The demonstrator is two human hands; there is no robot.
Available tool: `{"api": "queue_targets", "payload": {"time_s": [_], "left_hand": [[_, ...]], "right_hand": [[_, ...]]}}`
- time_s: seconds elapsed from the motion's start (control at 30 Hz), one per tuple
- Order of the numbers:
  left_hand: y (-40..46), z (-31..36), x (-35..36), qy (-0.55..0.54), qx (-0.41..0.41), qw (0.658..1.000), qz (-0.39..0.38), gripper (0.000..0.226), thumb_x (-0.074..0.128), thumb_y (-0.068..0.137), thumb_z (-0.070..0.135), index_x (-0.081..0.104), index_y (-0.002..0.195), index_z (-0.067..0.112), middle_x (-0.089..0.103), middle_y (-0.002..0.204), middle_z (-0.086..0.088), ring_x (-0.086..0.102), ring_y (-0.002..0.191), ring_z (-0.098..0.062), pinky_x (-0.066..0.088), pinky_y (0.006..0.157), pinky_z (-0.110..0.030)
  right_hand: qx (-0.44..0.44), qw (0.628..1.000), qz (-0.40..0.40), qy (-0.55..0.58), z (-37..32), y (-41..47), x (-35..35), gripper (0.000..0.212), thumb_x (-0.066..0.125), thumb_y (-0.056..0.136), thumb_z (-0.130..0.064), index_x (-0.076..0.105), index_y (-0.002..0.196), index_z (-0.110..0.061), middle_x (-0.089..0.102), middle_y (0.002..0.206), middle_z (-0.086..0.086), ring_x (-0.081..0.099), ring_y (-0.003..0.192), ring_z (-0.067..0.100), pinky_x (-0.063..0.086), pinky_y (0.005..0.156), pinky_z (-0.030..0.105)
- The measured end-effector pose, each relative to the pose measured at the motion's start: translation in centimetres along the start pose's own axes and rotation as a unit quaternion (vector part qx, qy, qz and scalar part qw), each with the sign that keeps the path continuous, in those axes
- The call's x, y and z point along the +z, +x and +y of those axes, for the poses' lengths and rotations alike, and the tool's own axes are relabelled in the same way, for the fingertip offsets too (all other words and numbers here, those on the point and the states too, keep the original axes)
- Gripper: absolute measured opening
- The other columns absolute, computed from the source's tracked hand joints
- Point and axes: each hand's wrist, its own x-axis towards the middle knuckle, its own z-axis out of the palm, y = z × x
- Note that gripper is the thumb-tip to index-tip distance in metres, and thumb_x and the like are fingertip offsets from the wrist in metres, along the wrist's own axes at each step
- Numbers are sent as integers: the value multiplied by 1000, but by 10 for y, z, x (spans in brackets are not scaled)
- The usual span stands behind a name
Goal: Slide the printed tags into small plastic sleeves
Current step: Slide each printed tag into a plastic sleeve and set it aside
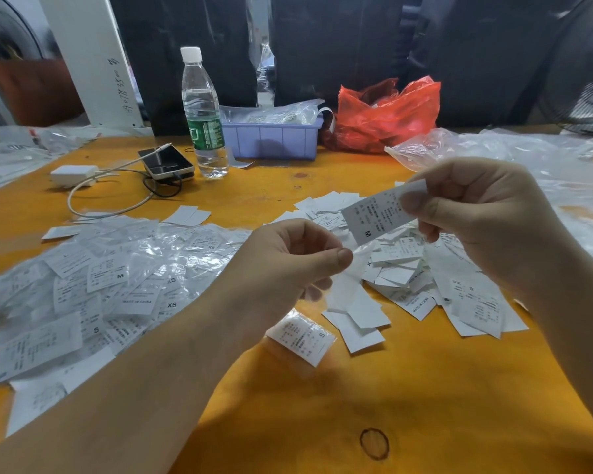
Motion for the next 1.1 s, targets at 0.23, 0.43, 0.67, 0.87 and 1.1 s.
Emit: {"api": "queue_targets", "payload": {"time_s": [0.23,0.43,0.67,0.87,1.1], "left_hand": [[0,1,-2,-12,-7,1000,13,7,75,79,22,71,81,17,72,74,1,61,59,-9,54,58,-23],[0,0,-1,-3,5,1000,8,18,76,68,32,70,79,18,73,73,2,61,57,-7,55,56,-21],[1,-2,-3,14,21,1000,1,19,75,66,37,70,76,21,74,77,-1,62,59,-7,54,56,-19],[1,-5,-1,51,31,998,-3,12,74,78,32,68,75,22,75,80,-3,64,62,-10,57,61,-26],[0,-5,1,62,37,997,-11,7,74,82,24,67,79,22,74,85,-5,70,80,-22,52,59,-24]], "right_hand": [[2,1000,-27,-12,3,0,-1,11,67,80,-24,75,77,-16,75,80,4,55,57,14,54,56,25],[-8,998,-70,-5,6,1,-2,10,67,79,-27,75,83,-22,74,79,0,55,59,12,51,55,22],[4,994,-107,8,10,2,-2,14,69,79,-32,76,81,-20,74,82,3,52,59,14,51,56,21],[19,990,-141,12,14,0,7,11,68,79,-23,74,82,-15,73,79,8,54,59,17,48,55,23],[31,985,-169,16,15,-5,19,13,69,80,-26,76,83,-15,70,76,9,56,63,19,48,57,30]]}}
